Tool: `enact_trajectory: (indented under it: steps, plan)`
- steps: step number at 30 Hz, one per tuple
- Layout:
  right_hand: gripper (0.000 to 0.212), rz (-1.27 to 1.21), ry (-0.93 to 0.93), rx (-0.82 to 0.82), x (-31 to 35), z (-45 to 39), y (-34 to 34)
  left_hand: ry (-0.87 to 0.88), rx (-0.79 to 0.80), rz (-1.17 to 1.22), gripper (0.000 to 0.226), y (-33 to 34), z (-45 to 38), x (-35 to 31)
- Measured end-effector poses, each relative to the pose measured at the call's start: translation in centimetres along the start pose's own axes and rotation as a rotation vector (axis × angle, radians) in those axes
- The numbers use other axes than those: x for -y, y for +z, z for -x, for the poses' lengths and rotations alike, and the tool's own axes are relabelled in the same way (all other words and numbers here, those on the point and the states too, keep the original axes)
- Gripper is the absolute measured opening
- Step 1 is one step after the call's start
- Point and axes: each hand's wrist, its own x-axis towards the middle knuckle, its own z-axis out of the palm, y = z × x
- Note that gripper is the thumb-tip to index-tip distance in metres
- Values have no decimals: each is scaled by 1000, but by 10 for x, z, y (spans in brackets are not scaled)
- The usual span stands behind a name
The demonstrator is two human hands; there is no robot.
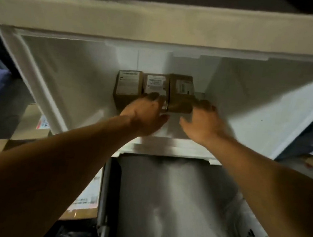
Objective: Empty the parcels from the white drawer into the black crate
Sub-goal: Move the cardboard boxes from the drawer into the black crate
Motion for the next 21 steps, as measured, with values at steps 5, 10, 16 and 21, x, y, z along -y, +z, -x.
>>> enact_trajectory:
  steps: [5, 10, 16, 21]
  plan:
    - [54, -363, 153, 14, -17, -60, 13, -14, -55, 325, 43, 24, -68, -15]
    - [54, -911, 285, 157, -29, -88, 29, -297, -127, 506, 32, 40, -103, -32]
    - [54, -1192, 448, 46, -20, -74, 21, -510, -189, 1102, 13, 39, -99, -42]
    - [38, -1323, 470, -76, -8, -35, -10, -554, -184, 1423, 20, 13, -57, -52]
